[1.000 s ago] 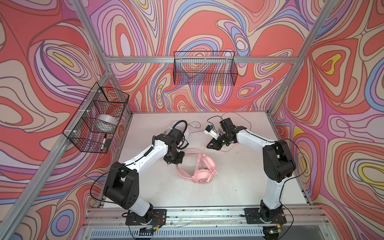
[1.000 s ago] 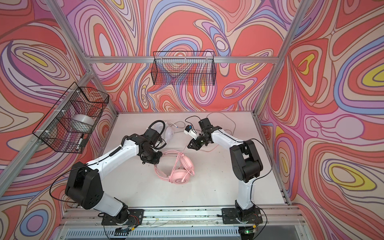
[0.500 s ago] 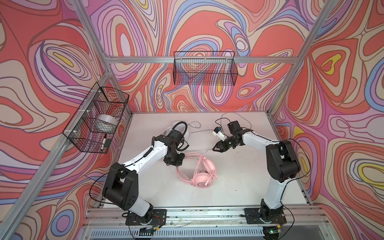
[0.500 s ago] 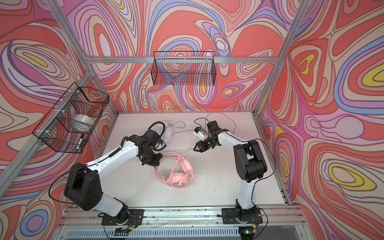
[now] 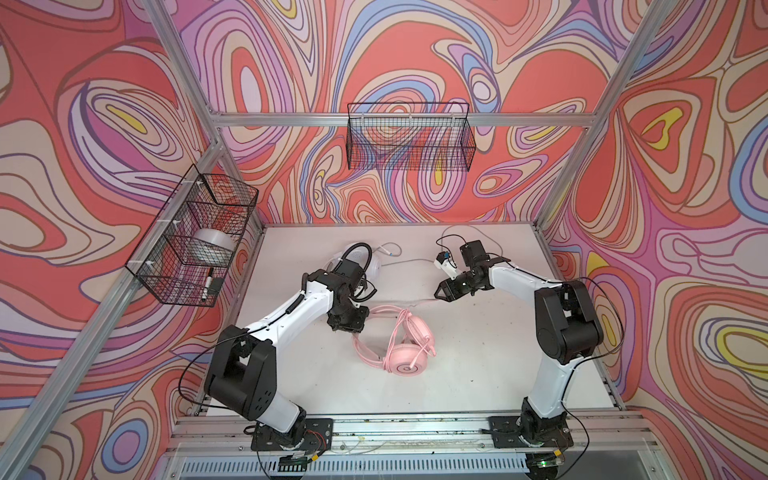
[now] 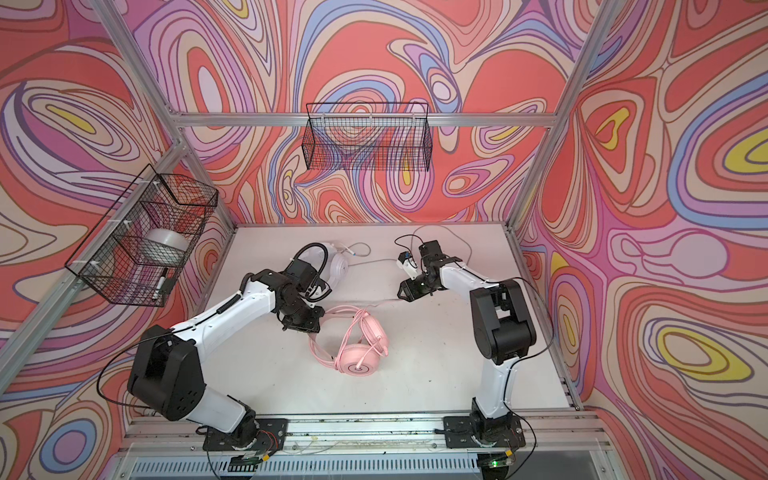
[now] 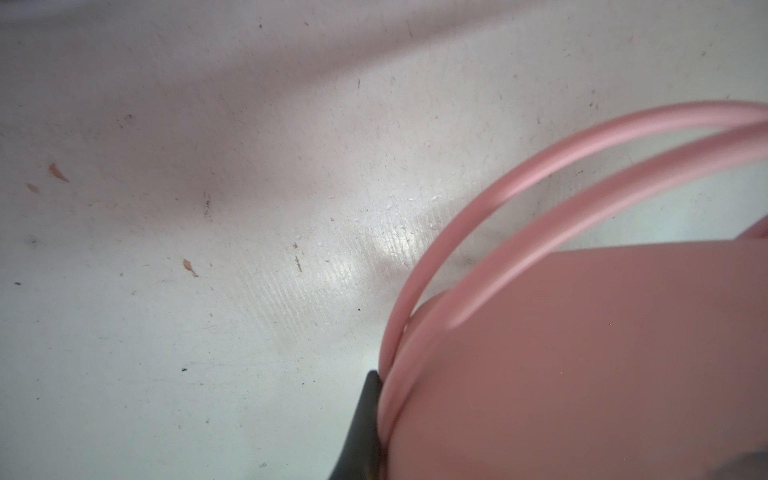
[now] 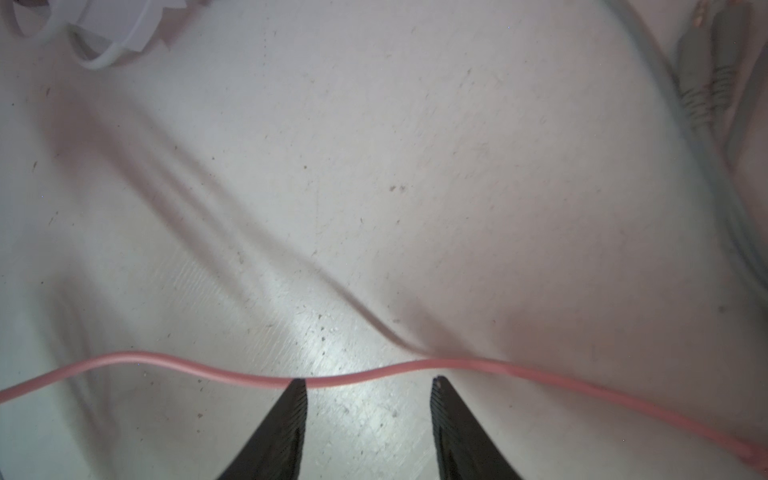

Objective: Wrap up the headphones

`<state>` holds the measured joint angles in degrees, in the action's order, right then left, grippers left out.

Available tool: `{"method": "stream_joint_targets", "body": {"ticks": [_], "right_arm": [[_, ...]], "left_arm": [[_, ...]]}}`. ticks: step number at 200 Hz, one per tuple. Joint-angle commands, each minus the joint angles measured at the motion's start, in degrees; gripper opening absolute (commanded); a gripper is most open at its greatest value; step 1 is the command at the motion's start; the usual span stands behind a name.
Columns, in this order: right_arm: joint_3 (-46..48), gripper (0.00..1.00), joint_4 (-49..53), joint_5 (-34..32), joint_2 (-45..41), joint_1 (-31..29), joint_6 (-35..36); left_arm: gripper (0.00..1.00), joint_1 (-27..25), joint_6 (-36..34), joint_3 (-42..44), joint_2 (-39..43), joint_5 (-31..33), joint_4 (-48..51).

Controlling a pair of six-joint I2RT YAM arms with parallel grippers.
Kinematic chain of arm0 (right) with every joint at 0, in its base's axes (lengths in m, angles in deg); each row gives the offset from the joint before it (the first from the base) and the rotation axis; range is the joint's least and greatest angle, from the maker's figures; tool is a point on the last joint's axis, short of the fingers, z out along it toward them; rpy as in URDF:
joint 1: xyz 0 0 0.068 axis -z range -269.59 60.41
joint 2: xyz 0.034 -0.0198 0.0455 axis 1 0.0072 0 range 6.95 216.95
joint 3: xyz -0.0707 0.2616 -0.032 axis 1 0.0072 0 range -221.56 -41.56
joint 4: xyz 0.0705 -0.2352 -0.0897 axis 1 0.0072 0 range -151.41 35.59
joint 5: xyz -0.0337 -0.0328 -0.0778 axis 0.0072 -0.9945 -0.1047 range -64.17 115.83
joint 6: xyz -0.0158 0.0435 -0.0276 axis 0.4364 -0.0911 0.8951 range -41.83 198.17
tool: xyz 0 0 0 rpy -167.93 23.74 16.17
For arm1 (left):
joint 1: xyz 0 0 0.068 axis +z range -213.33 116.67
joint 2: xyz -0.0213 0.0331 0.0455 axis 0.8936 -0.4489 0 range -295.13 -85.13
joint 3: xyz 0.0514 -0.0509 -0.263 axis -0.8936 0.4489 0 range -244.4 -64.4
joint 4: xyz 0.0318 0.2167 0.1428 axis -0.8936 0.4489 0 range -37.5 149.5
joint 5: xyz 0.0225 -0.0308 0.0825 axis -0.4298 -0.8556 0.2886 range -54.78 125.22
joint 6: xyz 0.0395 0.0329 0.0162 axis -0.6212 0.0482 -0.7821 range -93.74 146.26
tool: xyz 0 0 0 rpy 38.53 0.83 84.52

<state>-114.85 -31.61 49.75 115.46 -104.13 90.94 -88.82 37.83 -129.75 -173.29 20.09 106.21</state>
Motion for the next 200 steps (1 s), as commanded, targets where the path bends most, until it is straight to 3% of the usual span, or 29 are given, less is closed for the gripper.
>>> {"method": "stream_joint_targets", "body": {"ticks": [1, 12, 40, 69, 120, 168, 200], "right_arm": [[-2.42, 0.48, -4.56, -6.11, 1.03, 0.31, -4.56], [-4.53, 0.44, -3.73, -9.4, 3.15, 0.3, -6.3], [-9.19, 0.24, 0.29, -15.3, 8.45, 0.3, -9.84], [-9.57, 0.09, 0.97, -17.92, 10.67, 0.31, -10.93], [-7.21, 0.04, 7.77, -20.58, 10.14, 0.3, -9.85], [-1.66, 0.01, 15.08, -15.87, 4.86, 0.14, -8.17], [2.11, 0.01, 16.34, -9.41, -0.52, -0.49, -8.44]], "left_arm": [[0.0, 0.22, -0.5, 0.39, 1.36, -3.87, -0.01], [0.0, 0.26, -0.37, 0.21, 1.4, -3.76, 0.08], [0.0, 0.27, 0.01, -0.12, 1.79, -3.47, 0.08], [0.0, 0.28, 0.38, -0.08, 2.11, -4.02, -0.18], [0.0, 1.09, 1.35, 0.96, 3.57, -3.45, -0.94], [0.0, 6.68, 7.14, 2.29, 5.75, -4.19, -5.2], [0.0, 7.62, 8.96, 2.09, 5.47, -5.35, -6.97]]}}
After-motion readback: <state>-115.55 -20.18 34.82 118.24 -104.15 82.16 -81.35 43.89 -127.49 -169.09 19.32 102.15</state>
